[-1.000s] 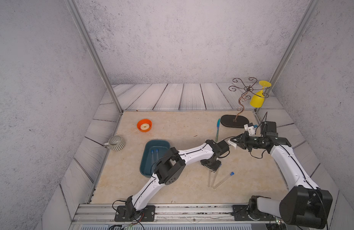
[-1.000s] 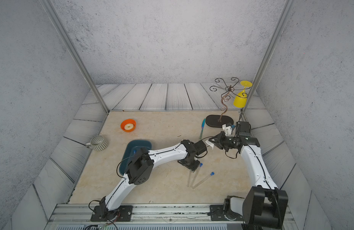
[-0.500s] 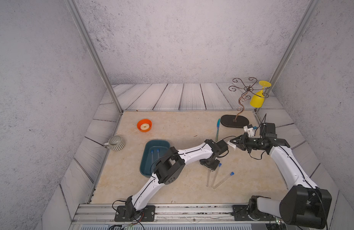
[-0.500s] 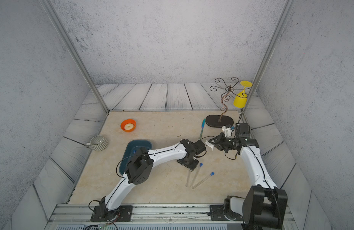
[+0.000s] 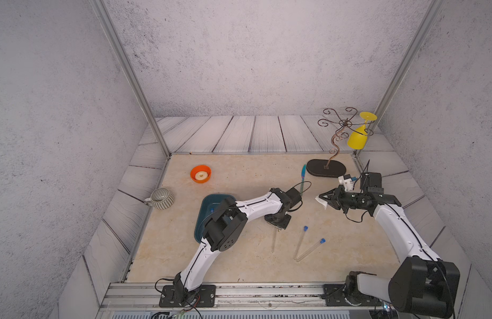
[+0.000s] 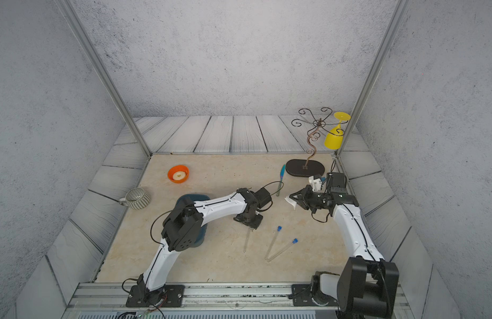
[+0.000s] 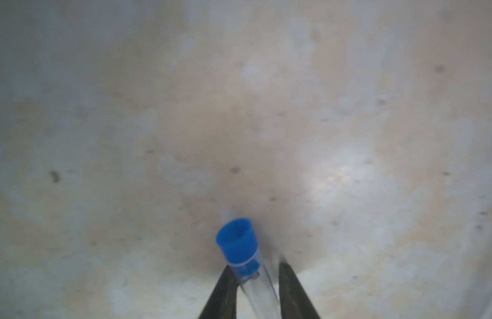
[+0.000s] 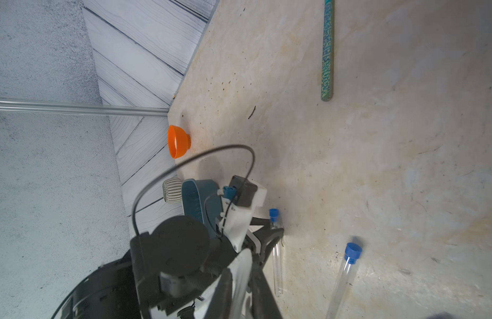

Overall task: Wipe the exteriors of test tubes
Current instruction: Move the test tube to the center of the board, then pick up the test tube at the center of the board.

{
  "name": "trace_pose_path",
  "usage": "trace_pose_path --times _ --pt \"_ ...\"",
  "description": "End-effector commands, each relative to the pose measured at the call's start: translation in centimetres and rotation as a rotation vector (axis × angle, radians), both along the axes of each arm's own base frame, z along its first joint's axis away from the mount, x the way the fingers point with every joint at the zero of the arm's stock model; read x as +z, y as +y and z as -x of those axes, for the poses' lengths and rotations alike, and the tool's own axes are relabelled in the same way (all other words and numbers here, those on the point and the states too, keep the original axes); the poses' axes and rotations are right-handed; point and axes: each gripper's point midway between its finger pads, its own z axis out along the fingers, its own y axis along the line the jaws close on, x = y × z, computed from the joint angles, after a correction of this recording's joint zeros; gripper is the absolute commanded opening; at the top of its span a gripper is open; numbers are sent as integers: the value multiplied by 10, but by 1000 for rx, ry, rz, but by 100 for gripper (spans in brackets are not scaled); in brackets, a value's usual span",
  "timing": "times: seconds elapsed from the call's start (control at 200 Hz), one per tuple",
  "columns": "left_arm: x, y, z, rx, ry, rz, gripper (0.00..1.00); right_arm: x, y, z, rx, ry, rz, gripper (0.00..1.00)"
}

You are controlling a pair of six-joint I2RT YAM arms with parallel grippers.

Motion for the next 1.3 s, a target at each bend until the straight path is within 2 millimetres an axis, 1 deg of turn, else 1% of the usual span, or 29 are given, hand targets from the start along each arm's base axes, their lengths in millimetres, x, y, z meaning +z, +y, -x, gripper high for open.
trace_pose_path --times 0.0,0.06,0.16,0.235,0.315,0.46,0.656,0.736,0.786,0.876,0.961,1.041,1.156,1.206,1.296 --pt "-19 60 -15 74 10 -126 27 4 -1 -4 -16 -27 -8 16" --pt "-17 70 -21 93 11 -109 27 5 -1 -7 -19 -31 -12 16" --pt "-18 83 -24 141 43 -81 26 6 0 -13 -22 -31 -24 16" --pt "-19 89 -25 204 77 -31 26 6 2 -18 -19 -30 -27 16" --pt "-19 93 -27 269 103 4 26 1 7 -21 -6 -11 -31 16" --pt "-19 97 -28 337 124 -23 34 -8 21 -22 44 8 -10 16" --pt "-25 102 -31 417 110 -49 51 -13 26 -22 69 13 5 16" --pt "-25 105 -31 453 108 -66 52 -15 26 -21 73 13 9 16" --pt "-27 108 -30 475 110 -80 47 -15 26 -20 75 14 9 16" --pt "-31 107 -28 496 122 -77 32 -18 26 -19 77 16 6 16" --pt "-35 103 -26 484 139 -64 22 -19 27 -18 81 18 2 16" --pt "-35 99 -28 470 139 -59 20 -21 28 -18 85 18 1 16" --pt "-30 97 -31 457 126 -50 19 -22 32 -16 100 21 -5 16" --pt "-24 94 -33 448 120 -31 18 -23 36 -16 114 24 -8 16" --pt "-11 87 -37 432 112 8 18 -26 48 -12 165 36 -16 16"
